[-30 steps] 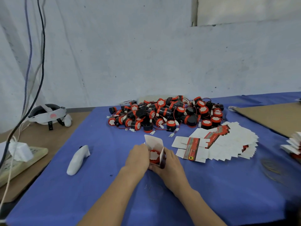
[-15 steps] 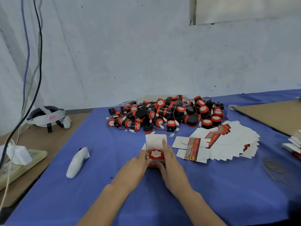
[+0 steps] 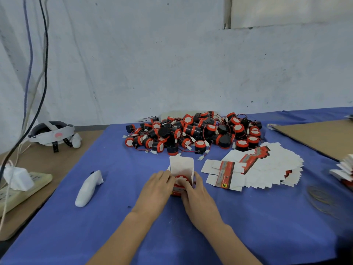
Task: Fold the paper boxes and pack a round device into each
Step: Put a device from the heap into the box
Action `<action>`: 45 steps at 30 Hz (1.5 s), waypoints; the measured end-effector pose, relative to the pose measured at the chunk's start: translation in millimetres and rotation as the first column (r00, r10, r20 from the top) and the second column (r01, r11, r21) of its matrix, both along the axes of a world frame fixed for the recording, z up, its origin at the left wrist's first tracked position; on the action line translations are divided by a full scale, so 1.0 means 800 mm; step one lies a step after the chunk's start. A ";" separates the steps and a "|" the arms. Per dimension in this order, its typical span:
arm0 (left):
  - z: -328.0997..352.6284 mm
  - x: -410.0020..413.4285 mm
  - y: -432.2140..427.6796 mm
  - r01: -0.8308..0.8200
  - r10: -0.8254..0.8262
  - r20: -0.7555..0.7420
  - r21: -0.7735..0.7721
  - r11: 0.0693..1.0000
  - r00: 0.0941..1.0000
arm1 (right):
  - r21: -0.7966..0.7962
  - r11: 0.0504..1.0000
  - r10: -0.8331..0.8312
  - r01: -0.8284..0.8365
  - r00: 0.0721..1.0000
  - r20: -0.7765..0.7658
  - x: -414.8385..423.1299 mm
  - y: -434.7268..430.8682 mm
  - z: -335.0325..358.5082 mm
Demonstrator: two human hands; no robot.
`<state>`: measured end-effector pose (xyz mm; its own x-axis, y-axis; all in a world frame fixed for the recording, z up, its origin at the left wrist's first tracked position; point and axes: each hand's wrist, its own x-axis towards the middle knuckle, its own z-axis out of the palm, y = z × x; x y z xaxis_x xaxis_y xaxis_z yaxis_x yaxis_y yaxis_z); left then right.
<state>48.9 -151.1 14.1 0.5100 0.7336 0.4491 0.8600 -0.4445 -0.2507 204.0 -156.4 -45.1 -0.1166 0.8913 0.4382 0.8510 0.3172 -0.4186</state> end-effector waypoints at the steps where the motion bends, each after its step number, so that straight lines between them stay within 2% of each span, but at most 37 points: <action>1: -0.003 0.000 0.002 0.017 -0.017 -0.021 0.002 1.000 1.000 | 0.001 1.000 -0.002 0.002 1.000 -0.002 0.000 0.000 0.000; 8: -0.002 0.001 0.006 -0.041 0.043 0.022 -0.074 0.996 0.999 | 0.085 0.996 0.044 -0.039 0.998 -0.054 0.004 0.001 -0.003; 11: -0.008 -0.009 0.011 -0.071 0.077 0.032 -0.150 0.986 0.997 | 0.089 0.995 0.049 -0.043 0.997 -0.065 0.005 0.003 -0.005; 16: -0.005 0.002 0.007 -0.080 0.121 0.140 -0.268 0.960 0.983 | 0.070 0.996 0.070 -0.063 0.993 -0.098 0.006 0.004 -0.008; 19: -0.007 0.008 0.004 -0.089 0.132 0.121 -0.309 0.947 0.984 | 0.080 0.994 0.079 -0.071 0.993 -0.089 0.007 0.004 -0.009; 24: -0.005 0.001 -0.001 -0.047 0.086 0.120 -0.300 0.953 0.989 | 0.060 0.996 0.069 -0.064 0.994 -0.088 0.008 0.004 -0.009; 27: -0.005 -0.013 -0.010 -0.012 0.075 0.215 -0.281 0.960 0.974 | 0.044 0.997 0.061 -0.057 0.993 -0.096 0.007 0.004 -0.007; 31: -0.006 -0.024 -0.015 -0.080 0.120 0.245 -0.164 0.983 0.962 | 0.050 0.997 0.066 -0.060 0.991 -0.114 0.007 0.003 -0.005; 34: -0.003 -0.022 -0.014 -0.089 0.126 0.337 -0.122 0.988 0.933 | 0.051 0.997 0.064 -0.059 0.992 -0.111 0.007 0.002 -0.004; 35: -0.002 -0.020 -0.013 -0.106 0.144 0.334 -0.131 0.986 0.931 | 0.053 0.997 0.065 -0.059 0.992 -0.110 0.007 0.002 -0.004; 40: -0.001 -0.007 -0.004 -0.256 0.279 0.091 -0.206 0.944 0.956 | 0.053 0.996 0.080 -0.075 0.991 -0.105 0.007 0.000 -0.003; 45: 0.005 -0.002 0.005 -0.243 0.292 0.087 -0.358 0.901 0.953 | 0.044 0.997 0.074 -0.070 0.993 -0.089 0.008 0.001 -0.002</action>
